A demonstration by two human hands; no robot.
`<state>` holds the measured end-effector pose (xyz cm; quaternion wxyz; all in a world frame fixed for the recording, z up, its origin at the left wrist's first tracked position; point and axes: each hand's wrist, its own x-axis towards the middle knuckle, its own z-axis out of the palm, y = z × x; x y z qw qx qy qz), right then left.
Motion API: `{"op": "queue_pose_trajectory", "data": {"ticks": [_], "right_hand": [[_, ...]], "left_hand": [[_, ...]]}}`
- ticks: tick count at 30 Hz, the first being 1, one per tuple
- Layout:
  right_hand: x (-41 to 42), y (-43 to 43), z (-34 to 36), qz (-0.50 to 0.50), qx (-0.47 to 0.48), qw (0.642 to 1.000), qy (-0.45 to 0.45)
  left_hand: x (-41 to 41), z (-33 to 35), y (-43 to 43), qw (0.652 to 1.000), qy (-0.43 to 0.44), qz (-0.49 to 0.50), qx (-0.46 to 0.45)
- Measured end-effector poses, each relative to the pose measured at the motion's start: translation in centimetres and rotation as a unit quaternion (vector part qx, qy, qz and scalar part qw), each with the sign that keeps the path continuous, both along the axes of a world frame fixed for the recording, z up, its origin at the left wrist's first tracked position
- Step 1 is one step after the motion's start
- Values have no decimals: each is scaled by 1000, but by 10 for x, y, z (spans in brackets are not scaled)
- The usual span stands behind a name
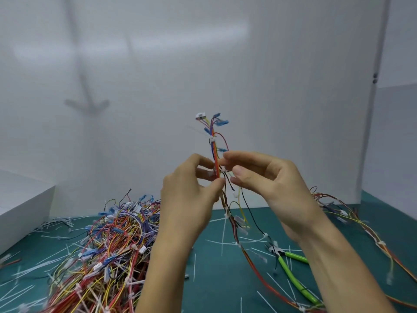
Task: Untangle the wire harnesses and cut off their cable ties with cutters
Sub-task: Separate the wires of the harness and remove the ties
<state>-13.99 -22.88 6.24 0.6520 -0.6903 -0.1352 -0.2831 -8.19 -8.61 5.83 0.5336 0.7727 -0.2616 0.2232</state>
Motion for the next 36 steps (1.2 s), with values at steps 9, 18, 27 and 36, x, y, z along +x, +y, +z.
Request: {"op": "queue_pose_trajectory", "data": {"ticks": [9, 18, 27, 36], "right_hand": [[3, -9, -2, -124, -84, 984, 100], [-4, 4, -3, -196, -371, 899, 129], [6, 18, -13, -236, -239, 941, 34], [6, -6, -2, -97, 180, 978, 28]], "left_hand": [[14, 1, 13, 938, 168, -114, -279], [11, 6, 4, 871, 221, -130, -419], [6, 3, -7, 872, 185, -208, -402], [10, -2, 9, 950, 173, -243, -92]]}}
